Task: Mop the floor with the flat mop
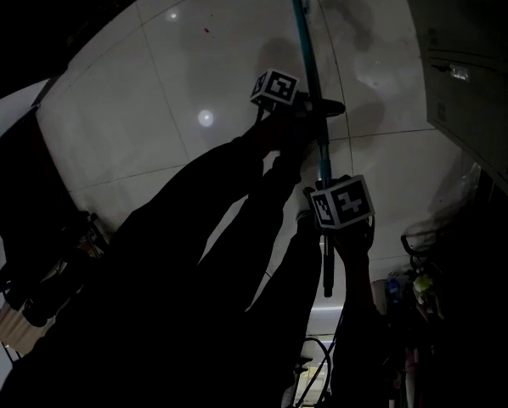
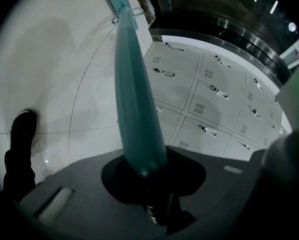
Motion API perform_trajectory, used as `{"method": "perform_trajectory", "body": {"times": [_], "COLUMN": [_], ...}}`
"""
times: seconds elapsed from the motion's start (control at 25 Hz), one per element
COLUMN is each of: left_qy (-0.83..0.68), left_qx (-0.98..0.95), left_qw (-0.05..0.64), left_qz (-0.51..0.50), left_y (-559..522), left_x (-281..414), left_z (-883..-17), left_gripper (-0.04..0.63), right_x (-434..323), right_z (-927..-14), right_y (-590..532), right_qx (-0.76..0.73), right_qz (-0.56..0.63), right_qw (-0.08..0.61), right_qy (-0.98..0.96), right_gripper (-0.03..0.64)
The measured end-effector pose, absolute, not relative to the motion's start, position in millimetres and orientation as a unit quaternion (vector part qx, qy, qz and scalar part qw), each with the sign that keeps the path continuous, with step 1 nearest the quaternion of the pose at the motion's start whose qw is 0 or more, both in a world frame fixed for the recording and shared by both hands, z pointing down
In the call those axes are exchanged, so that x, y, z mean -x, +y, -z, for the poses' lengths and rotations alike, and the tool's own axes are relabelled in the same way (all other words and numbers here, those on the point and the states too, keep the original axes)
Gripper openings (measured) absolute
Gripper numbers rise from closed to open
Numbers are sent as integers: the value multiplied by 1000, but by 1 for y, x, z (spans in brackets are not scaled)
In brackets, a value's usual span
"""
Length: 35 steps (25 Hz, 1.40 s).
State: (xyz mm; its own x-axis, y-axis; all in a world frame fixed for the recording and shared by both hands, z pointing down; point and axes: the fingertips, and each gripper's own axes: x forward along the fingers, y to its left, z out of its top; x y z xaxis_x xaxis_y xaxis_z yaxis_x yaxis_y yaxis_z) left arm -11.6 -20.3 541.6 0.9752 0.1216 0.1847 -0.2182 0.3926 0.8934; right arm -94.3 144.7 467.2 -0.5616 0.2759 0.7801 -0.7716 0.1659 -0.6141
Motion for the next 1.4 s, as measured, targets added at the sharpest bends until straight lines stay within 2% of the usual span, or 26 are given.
{"method": "perform_trajectory", "body": {"times": [0.36, 0.6, 0.96, 1.2, 1.4], "left_qy": [-20, -19, -13, -23, -43], "left_qx": [-527, -514, -483, -453, -440], "left_qw": [842, 849, 864, 878, 885], "left_qz": [-112, -117, -140, -152, -146], "left_y": [140, 253, 394, 433, 415], "left_x": [-26, -50, -67, -68, -59], "left_z": [-495, -470, -470, -496, -511], "left_gripper": [92, 92, 94, 94, 92], "right_x": [51, 33, 16, 11, 17], "right_z": [-418, -385, -372, -387, -396], "right_y": [303, 410, 541, 573, 554], "right_qx": [-184, -171, -151, -129, -116], "right_qz": [-608, -624, -643, -657, -663], "right_qw": [449, 434, 440, 444, 444], "right_qy": [-628, -627, -608, -595, -592], "right_gripper": [118, 120, 120, 120, 121]}}
